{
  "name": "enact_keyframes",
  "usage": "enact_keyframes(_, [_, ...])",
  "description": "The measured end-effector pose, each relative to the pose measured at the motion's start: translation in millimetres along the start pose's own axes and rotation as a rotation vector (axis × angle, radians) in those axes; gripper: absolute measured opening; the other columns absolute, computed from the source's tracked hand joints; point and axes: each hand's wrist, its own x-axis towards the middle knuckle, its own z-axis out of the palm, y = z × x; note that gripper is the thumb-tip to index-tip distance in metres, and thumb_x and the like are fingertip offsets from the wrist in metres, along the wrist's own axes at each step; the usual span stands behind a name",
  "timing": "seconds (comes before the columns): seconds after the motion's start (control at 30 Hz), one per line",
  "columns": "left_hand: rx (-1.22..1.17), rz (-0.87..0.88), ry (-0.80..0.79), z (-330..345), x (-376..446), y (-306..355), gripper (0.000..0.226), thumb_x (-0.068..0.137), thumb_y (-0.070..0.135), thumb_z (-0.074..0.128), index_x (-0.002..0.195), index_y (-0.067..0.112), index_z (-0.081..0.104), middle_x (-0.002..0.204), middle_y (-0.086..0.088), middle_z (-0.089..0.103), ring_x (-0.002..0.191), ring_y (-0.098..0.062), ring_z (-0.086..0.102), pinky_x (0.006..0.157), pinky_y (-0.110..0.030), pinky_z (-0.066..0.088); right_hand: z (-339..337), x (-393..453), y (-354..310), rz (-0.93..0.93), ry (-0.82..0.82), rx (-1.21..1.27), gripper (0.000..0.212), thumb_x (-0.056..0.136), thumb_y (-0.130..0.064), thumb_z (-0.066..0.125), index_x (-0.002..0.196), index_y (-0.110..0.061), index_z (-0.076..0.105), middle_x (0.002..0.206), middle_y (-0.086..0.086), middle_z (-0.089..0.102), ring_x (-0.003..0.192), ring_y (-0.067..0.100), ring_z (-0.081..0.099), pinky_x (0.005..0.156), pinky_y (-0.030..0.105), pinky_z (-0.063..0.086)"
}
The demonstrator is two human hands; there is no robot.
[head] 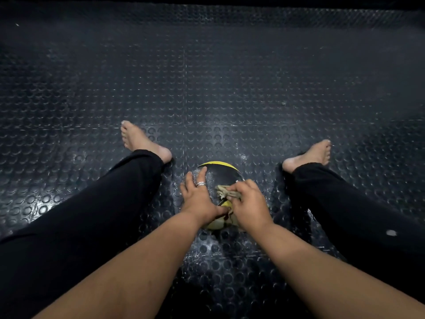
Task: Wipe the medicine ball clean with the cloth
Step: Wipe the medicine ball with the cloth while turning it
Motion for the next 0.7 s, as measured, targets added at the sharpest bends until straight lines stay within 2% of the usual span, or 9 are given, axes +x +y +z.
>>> enact_keyframes(0.17, [0.035,-0.015,-0.023,1.2,-4.3,5.5,0.125,0.071,0.035,0.084,0.152,0.038,-0.011,0.159,-0.005,-0.022,0.147,-0.033,-0.017,0.117,-0.052,0.015,0.4,27.9,-10.6,0.143,0.082,0.071,0.012,0.089,-0.011,0.059,0.095,-0.018,0.066,0.098,-0.002,0.048,0.087,0.015,0.053,0.073,0.020,0.036])
enact_keyframes(0.23, [0.033,-0.015,-0.022,4.3,-9.0,5.7,0.126,0.071,0.037,0.085,0.152,0.038,-0.012,0.159,-0.002,-0.025,0.147,-0.032,-0.020,0.118,-0.052,0.015,-5.1,45.8,-14.7,0.169,0.047,0.051,0.010,0.088,-0.013,0.061,0.096,-0.016,0.067,0.099,0.002,0.050,0.083,0.015,0.050,0.070,0.018,0.032])
enact_keyframes(0.3, [0.019,-0.023,-0.015,3.2,-7.5,4.4,0.126,0.069,0.040,0.085,0.152,0.038,-0.010,0.159,-0.001,-0.022,0.147,-0.031,-0.018,0.118,-0.050,0.015,-9.6,55.6,-17.0,0.142,-0.026,-0.015,0.011,0.087,-0.017,0.063,0.098,-0.016,0.067,0.100,0.003,0.051,0.085,0.016,0.049,0.072,0.021,0.033])
enact_keyframes(0.4, [0.001,-0.022,-0.017,-0.1,-4.6,0.1,0.125,0.069,0.042,0.085,0.152,0.039,-0.008,0.160,-0.001,-0.020,0.148,-0.030,-0.016,0.118,-0.050,0.015,-5.8,34.3,-10.6,0.024,-0.010,-0.030,0.015,0.088,-0.016,0.062,0.102,-0.014,0.066,0.098,0.002,0.050,0.090,0.018,0.051,0.079,0.025,0.039])
enact_keyframes(0.47, [-0.019,-0.012,-0.016,0.8,-7.0,-2.3,0.124,0.071,0.040,0.085,0.152,0.040,-0.009,0.160,0.002,-0.022,0.148,-0.028,-0.018,0.118,-0.051,0.014,-1.4,5.7,0.9,-0.026,0.023,0.043,0.018,0.086,-0.009,0.061,0.103,-0.012,0.068,0.097,0.000,0.051,0.090,0.014,0.053,0.079,0.020,0.041])
enact_keyframes(0.57, [-0.008,-0.007,-0.027,2.7,-13.4,-4.0,0.124,0.070,0.042,0.085,0.152,0.041,-0.008,0.160,0.003,-0.023,0.148,-0.026,-0.019,0.119,-0.055,0.015,-3.1,-12.2,15.5,0.051,-0.016,0.191,0.022,0.083,0.000,0.064,0.099,-0.014,0.070,0.095,-0.004,0.052,0.087,0.003,0.053,0.078,0.001,0.037])
enact_keyframes(0.63, [0.075,-0.005,-0.021,-1.2,-16.5,-4.8,0.126,0.065,0.052,0.084,0.152,0.039,-0.006,0.160,0.004,-0.020,0.149,-0.025,-0.014,0.115,-0.064,0.016,-9.7,-11.4,20.7,0.163,-0.011,0.340,0.017,0.084,-0.002,0.065,0.089,-0.018,0.068,0.088,-0.003,0.057,0.079,0.006,0.054,0.068,0.002,0.038])
enact_keyframes(0.7, [0.290,0.022,-0.008,-10.9,-17.6,-1.0,0.125,0.062,0.064,0.080,0.153,0.030,0.002,0.160,0.003,-0.021,0.149,-0.024,-0.015,0.109,-0.073,0.013,-16.0,-13.8,29.8,0.316,0.080,0.526,0.013,0.087,-0.006,0.063,0.082,-0.018,0.065,0.080,-0.001,0.063,0.072,0.011,0.055,0.063,0.014,0.043])
